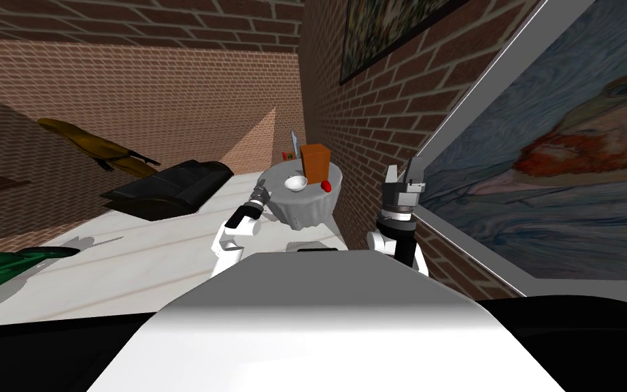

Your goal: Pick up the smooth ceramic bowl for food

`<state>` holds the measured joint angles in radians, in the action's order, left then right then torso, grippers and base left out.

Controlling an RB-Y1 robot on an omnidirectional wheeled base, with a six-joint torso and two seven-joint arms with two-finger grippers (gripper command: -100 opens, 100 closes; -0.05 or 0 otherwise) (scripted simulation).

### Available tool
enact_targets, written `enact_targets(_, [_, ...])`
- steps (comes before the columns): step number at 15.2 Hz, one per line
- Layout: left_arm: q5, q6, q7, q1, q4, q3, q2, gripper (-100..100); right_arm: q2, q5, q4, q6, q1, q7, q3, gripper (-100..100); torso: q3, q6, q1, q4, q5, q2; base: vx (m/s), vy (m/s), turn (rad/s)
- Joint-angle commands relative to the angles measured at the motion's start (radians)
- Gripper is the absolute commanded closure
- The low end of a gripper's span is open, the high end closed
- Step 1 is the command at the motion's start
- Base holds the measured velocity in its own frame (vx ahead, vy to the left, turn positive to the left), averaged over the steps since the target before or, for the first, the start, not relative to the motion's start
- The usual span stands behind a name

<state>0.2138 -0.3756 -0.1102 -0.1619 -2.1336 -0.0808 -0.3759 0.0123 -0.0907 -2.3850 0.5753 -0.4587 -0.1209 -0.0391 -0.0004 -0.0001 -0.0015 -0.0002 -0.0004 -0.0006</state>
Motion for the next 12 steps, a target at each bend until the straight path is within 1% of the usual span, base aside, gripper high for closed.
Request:
enact_targets(1, [0.026,-0.050,-0.010,0.027,0.014,-0.002,-0.022,-100,0.000,0.000,0.000,0.000,0.000,0.000,0.000,0,0.000,0.000,0.000,0.000,0.000,0.000,0.005,-0.020,-0.049])
enact_targets(3, [0.026,-0.081,-0.010,0.027,0.014,-0.002,-0.022,-100,0.000,0.000,0.000,0.000,0.000,0.000,0.000,0,0.000,0.000,0.000,0.000,0.000,0.000,0.010,-0.023,-0.042])
enact_targets(4, [0.050,-0.107,-0.020,0.059,0.027,-0.005,-0.043,-100,0.000,0.000,0.000,0.000,0.000,0.000,0.000,0,0.000,0.000,0.000,0.000,0.000,0.000,0.012,-0.028,-0.046])
enact_targets(6, [0.050,-0.146,-0.020,0.059,0.027,-0.005,-0.043,-100,0.000,0.000,0.000,0.000,0.000,0.000,0.000,0,0.000,0.000,-0.001,0.000,0.000,0.000,0.009,-0.028,-0.051])
enact_targets(7, [0.050,-0.153,-0.020,0.059,0.027,-0.005,-0.043,-100,0.000,0.000,0.000,0.000,0.000,0.000,0.000,0,0.000,0.000,-0.001,0.000,0.000,0.000,0.006,-0.015,0.005])
enact_targets(8, [0.075,-0.182,-0.030,0.091,0.040,-0.008,-0.063,-100,0.000,0.000,0.000,0.000,0.000,0.000,0.000,0,0.000,0.000,0.000,0.000,0.000,0.000,0.009,-0.023,-0.047])
enact_targets(10, [0.075,-0.223,-0.030,0.091,0.040,-0.008,-0.063,-100,0.000,0.000,0.000,0.000,0.000,0.000,0.000,0,0.000,0.000,-0.001,0.000,0.000,0.000,0.011,-0.027,-0.043])
enact_targets(11, [0.075,-0.226,-0.030,0.091,0.040,-0.008,-0.063,-100,0.000,0.000,0.000,0.000,0.000,0.000,0.000,0,0.000,0.000,-0.001,0.000,0.000,0.000,0.006,-0.014,0.003])
enact_targets(12, [0.099,-0.263,-0.040,0.123,0.053,-0.011,-0.083,-100,0.000,0.000,0.000,0.000,0.000,0.000,0.000,0,0.000,0.000,0.000,0.000,0.000,0.000,0.007,-0.027,-0.054])
